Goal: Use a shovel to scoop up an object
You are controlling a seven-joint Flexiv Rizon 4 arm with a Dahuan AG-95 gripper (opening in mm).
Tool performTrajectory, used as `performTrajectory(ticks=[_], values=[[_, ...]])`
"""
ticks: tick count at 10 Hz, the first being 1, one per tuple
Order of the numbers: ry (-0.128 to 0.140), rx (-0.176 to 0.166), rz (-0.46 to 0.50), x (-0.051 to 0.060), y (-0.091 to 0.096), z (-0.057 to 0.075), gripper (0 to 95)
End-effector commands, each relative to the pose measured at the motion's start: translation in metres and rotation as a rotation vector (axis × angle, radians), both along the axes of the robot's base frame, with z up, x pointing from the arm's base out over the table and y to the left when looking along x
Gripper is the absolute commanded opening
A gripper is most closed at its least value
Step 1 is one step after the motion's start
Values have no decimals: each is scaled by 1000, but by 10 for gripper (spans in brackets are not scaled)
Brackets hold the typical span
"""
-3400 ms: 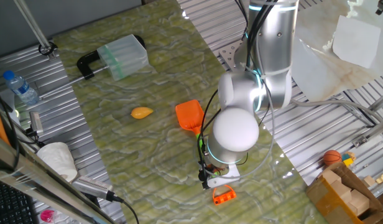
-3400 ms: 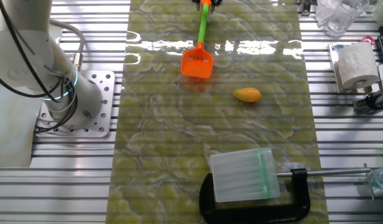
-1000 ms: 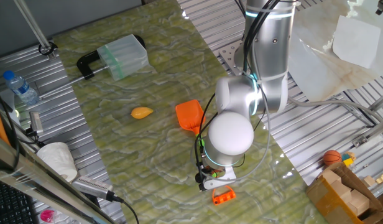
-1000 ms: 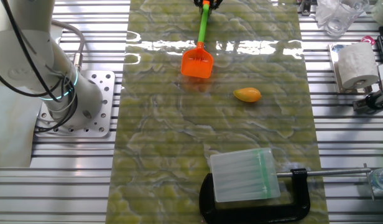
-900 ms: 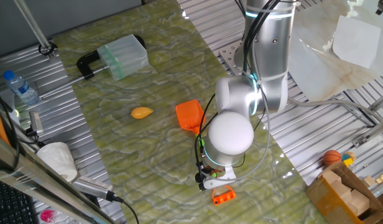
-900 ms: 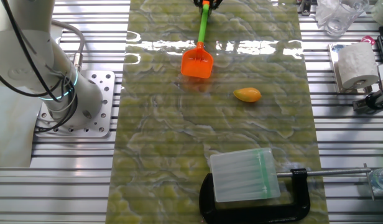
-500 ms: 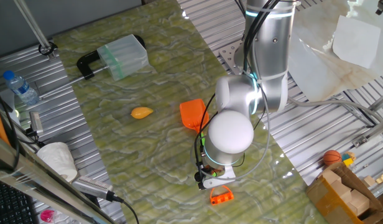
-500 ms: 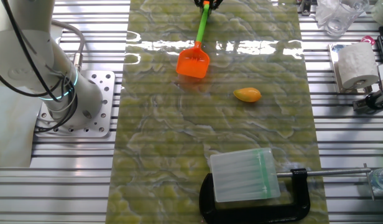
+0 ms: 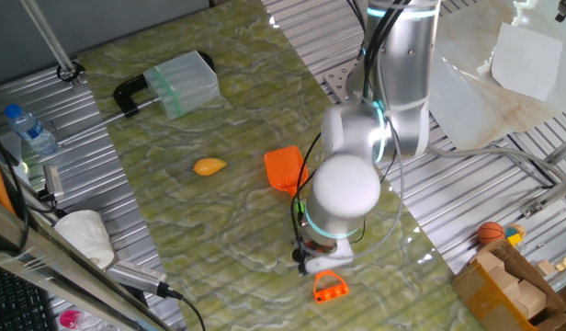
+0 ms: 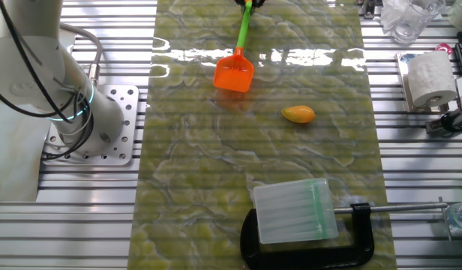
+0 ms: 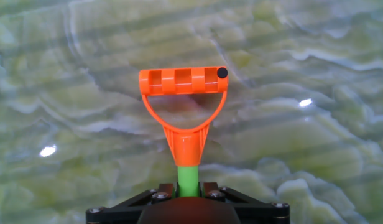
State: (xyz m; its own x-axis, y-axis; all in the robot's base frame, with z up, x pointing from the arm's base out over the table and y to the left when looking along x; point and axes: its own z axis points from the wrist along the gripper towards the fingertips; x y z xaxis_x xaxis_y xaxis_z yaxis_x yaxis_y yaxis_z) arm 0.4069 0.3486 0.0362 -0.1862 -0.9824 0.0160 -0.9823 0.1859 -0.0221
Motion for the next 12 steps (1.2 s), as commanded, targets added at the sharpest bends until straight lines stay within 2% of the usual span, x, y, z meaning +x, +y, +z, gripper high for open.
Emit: performTrajectory(ticks=[1, 2, 3, 4, 5, 7, 8, 10, 12], values=[[-49, 36, 16, 0, 6, 17, 0], [-62, 36, 18, 1, 9, 22, 0], [-69, 35, 24, 7, 19, 33, 0], [-71, 37, 16, 9, 23, 36, 0], [-88, 35, 4, 15, 32, 45, 0], [-100, 28, 3, 22, 35, 54, 0], [-103, 36, 9, 26, 33, 59, 0], [-124, 68, 19, 30, 24, 59, 0], [-126, 68, 25, 33, 20, 54, 0]])
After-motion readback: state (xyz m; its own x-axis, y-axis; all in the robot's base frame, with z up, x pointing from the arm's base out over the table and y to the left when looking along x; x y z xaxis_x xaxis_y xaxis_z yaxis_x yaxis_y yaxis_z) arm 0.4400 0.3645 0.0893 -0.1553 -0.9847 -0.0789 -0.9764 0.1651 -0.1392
